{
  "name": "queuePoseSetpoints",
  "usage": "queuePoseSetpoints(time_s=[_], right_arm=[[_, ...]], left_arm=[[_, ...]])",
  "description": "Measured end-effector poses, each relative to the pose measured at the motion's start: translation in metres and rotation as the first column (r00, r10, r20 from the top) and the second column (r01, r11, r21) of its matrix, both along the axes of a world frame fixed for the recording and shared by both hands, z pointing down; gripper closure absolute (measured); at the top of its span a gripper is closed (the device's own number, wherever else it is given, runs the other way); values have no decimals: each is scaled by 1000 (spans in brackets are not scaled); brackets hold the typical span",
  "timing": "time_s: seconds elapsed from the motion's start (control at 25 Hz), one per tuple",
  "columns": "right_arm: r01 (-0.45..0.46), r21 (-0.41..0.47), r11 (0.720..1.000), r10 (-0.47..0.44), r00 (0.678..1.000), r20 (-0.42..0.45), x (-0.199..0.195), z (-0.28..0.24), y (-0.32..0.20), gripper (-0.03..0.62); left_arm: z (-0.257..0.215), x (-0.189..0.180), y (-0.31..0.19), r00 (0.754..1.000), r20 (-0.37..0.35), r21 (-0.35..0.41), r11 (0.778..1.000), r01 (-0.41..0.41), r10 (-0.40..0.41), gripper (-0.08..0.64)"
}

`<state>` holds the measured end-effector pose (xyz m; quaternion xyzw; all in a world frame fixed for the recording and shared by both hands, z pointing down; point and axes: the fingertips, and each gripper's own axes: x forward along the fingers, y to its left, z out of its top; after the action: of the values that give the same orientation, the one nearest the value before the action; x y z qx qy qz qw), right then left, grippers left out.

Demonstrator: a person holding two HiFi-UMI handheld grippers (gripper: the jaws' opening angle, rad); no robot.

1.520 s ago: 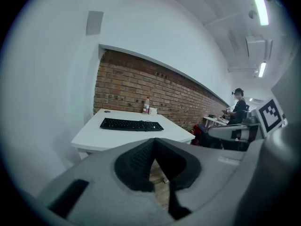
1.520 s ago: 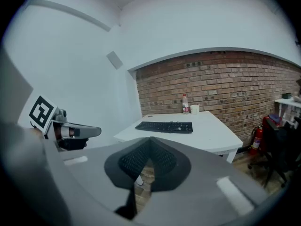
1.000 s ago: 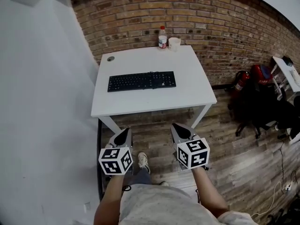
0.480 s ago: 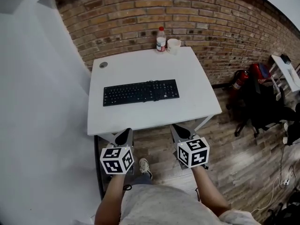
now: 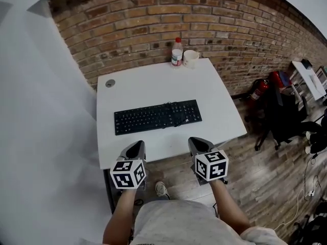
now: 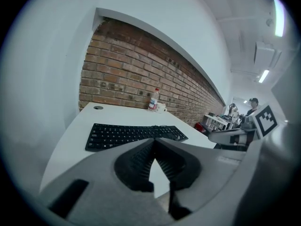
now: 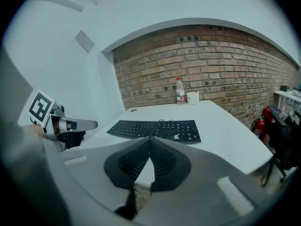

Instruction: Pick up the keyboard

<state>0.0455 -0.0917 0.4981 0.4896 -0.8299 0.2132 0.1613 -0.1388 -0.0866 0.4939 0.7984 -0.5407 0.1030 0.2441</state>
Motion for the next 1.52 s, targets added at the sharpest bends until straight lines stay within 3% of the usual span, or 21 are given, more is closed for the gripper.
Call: queuePoseSetpoints(time_s=[0.72,1.08,1.52], right_arm=[[-93,3,996,93,996,-17,-12,6,-61,584],[-102,-8,995,102,994,-32,5,26,-96,557],[-106,-64,992,102,993,-64,37,58,-154,458]], left_arm=[[29,-60,-63,1000,-10,-39,999,13,-14,557],[50,-83,-93,997,21,-47,996,75,-74,462],[82,-114,-133,976,87,-98,973,207,-199,305]])
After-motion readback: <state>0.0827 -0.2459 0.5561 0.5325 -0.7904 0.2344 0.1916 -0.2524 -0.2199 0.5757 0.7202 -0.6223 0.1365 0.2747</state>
